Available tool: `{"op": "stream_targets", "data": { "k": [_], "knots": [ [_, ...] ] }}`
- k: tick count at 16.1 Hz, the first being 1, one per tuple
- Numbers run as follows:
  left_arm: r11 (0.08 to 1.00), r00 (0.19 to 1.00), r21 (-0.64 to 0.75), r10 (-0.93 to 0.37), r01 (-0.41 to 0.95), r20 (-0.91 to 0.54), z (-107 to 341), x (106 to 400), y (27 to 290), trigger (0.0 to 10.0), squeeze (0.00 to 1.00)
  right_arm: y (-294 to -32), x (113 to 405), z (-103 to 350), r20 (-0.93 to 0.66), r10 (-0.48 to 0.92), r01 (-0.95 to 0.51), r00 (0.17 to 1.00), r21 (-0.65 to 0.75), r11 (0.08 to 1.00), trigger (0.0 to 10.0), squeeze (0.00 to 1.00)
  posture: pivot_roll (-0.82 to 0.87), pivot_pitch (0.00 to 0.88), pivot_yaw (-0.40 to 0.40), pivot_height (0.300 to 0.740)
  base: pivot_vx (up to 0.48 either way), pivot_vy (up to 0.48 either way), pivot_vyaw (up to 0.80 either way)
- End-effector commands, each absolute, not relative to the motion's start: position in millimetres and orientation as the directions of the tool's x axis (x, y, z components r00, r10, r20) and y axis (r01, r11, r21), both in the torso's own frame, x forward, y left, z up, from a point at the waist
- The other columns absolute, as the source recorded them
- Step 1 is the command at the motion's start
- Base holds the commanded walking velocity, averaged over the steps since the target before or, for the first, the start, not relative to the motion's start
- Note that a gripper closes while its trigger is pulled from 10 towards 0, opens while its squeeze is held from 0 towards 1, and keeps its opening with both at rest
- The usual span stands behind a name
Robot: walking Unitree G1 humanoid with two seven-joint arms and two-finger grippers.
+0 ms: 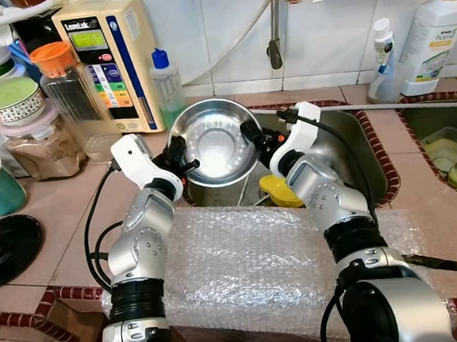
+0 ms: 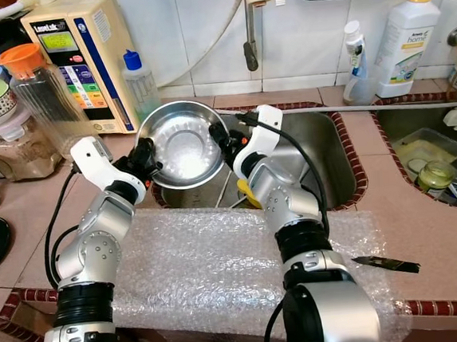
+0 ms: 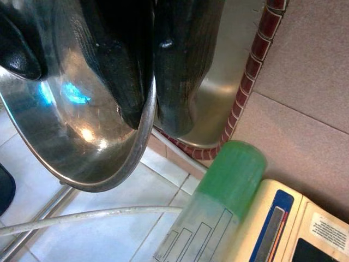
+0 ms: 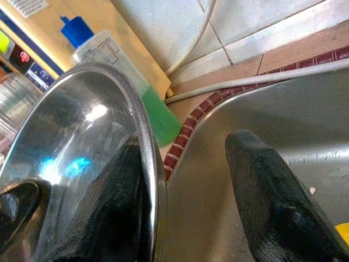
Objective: Kitchen organization
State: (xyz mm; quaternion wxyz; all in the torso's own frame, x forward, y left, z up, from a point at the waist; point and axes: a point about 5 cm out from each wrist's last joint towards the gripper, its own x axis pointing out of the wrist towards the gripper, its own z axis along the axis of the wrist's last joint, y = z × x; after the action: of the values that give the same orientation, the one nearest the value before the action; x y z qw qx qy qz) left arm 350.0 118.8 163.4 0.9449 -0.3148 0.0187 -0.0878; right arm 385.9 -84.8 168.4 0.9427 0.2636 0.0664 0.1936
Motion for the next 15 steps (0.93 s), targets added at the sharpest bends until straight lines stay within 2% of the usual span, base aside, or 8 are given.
{"op": "stream_targets", "data": {
  "k": [1, 6, 11, 15],
  "knots": [
    [0.775, 0.977, -0.599, -0.204, 0.201, 0.063, 173.1, 348.6, 114.1, 0.0, 0.0, -83.8, 388.4, 171.6, -0.023, 0.389, -0.316, 0.921, 0.539, 0.781, 0.0, 0.0, 0.07, 0.0, 0.078, 0.74, 0.0, 0.0, 0.0],
    [0.776, 0.972, -0.592, -0.227, 0.216, 0.056, 171.8, 347.3, 110.3, 0.0, 0.0, -90.6, 389.3, 166.6, -0.032, 0.364, -0.283, 0.931, 0.565, 0.775, 0.0, 0.0, 0.06, 0.0, 0.085, 0.74, 0.0, 0.0, 0.0],
    [0.778, 0.918, -0.51, -0.39, 0.368, 0.067, 170.2, 337.7, 85.1, 0.0, 0.0, -105.8, 391.0, 163.8, -0.049, 0.263, -0.185, 0.963, 0.59, 0.786, 0.0, 0.0, 0.07, 0.0, 0.088, 0.74, 0.0, 0.0, 0.0],
    [0.773, 0.9, -0.49, -0.432, 0.403, 0.058, 165.4, 330.9, 75.4, 0.0, 0.0, -119.4, 387.8, 152.5, -0.082, 0.208, -0.113, 0.975, 0.618, 0.778, 0.0, 0.0, 0.08, 0.0, 0.081, 0.74, 0.0, 0.0, 0.0]
  ]
}}
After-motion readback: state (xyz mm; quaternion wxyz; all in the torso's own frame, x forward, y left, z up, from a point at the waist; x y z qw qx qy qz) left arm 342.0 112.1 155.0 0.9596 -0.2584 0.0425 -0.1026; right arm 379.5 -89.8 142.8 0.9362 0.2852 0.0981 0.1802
